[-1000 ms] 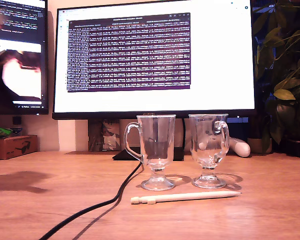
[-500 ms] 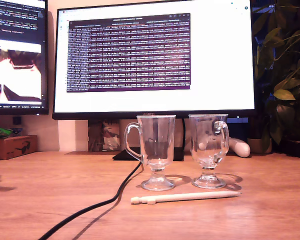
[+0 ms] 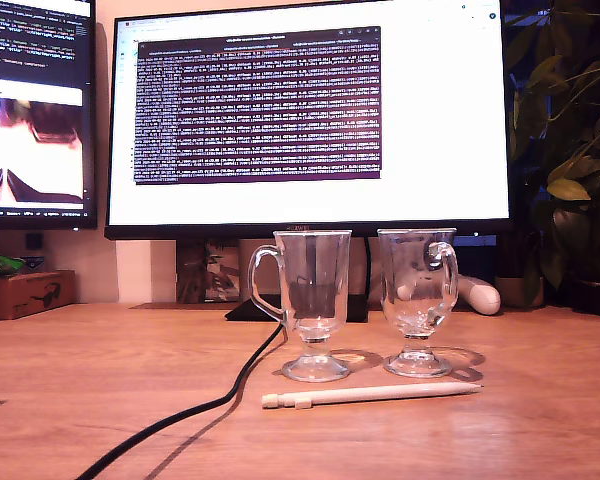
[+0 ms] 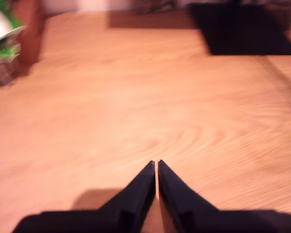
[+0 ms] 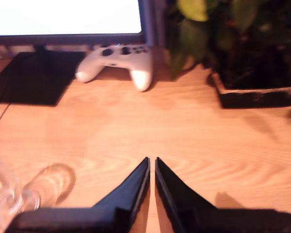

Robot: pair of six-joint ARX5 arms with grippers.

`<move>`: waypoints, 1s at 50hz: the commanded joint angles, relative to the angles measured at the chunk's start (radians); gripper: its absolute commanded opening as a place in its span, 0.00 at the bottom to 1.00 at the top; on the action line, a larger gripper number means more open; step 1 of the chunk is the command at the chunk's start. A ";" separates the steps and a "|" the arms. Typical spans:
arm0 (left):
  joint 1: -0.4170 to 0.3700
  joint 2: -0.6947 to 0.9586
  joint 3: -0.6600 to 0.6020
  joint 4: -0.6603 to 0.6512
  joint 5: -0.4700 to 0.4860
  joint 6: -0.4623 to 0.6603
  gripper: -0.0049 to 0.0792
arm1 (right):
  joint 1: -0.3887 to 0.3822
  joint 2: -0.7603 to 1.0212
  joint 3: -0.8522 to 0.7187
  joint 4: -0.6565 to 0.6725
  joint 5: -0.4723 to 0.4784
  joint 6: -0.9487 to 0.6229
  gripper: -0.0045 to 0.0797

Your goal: Pick the small glass cups in front of you with each of your hands, and place them behind the white pen

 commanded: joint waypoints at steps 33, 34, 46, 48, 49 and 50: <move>-0.081 -0.472 -0.304 0.036 -0.063 -0.097 0.04 | 0.020 -0.295 -0.229 0.000 0.012 -0.052 0.04; -0.084 -0.490 -0.309 0.032 -0.063 -0.099 0.04 | 0.020 -0.308 -0.230 -0.005 0.012 -0.052 0.04; -0.113 -0.655 -0.320 -0.094 -0.098 -0.106 0.04 | 0.020 -0.445 -0.306 -0.047 0.011 -0.055 0.04; -0.116 -0.682 -0.320 -0.114 -0.107 -0.106 0.04 | 0.020 -0.467 -0.316 -0.056 0.011 -0.055 0.04; -0.118 -0.699 -0.320 -0.124 -0.111 -0.106 0.04 | 0.020 -0.479 -0.320 -0.061 0.011 -0.055 0.04; -0.120 -0.713 -0.320 -0.134 -0.114 -0.106 0.04 | 0.020 -0.488 -0.324 -0.066 0.011 -0.054 0.04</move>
